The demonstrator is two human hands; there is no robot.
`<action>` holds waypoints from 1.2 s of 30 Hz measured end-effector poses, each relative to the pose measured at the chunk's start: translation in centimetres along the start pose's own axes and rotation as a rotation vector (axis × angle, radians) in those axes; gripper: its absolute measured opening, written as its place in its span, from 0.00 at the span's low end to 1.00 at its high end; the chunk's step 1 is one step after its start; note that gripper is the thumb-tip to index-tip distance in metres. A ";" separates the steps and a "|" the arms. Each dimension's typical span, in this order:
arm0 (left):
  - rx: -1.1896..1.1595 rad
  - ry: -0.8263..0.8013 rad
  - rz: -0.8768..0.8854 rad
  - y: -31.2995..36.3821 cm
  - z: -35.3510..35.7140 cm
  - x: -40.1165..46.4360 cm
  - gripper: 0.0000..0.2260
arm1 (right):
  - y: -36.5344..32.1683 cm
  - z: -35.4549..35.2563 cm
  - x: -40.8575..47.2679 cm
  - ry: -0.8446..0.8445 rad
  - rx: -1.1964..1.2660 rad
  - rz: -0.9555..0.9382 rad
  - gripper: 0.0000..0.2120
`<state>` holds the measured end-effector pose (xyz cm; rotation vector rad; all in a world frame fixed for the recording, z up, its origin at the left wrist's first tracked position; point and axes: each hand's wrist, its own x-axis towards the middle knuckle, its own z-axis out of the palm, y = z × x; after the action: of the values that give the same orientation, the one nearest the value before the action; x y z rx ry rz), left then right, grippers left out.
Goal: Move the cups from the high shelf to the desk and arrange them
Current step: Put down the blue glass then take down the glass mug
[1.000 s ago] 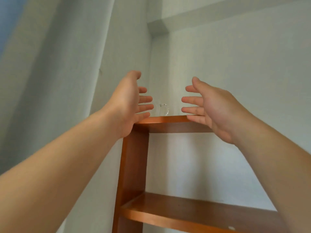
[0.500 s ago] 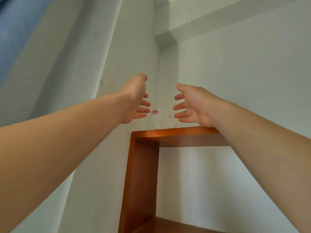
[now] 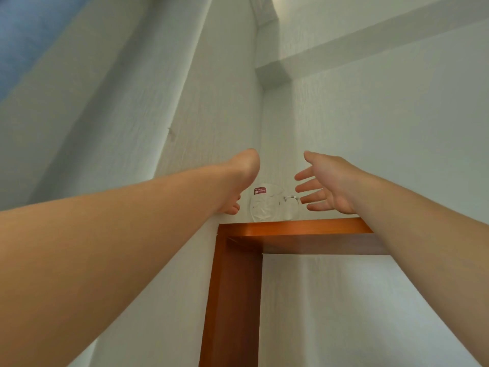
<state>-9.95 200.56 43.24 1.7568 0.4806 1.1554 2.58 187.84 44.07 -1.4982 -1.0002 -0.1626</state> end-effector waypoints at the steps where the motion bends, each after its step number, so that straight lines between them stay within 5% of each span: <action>1: -0.002 -0.015 -0.010 -0.2 0.1 0.5 0.35 | 0.0 0.0 0.2 -0.007 -0.001 0.004 0.27; 19: -0.074 -0.221 -0.131 -0.9 0.8 2.2 0.39 | -0.2 0.0 0.1 -0.175 -0.004 0.212 0.38; 36: -0.253 -0.185 -0.158 -0.9 0.8 1.0 0.35 | 0.2 -0.1 -0.8 -0.207 0.112 0.255 0.38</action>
<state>-8.63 201.33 42.86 1.5578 0.3390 0.8914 2.23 187.33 43.46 -1.5453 -0.9541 0.2307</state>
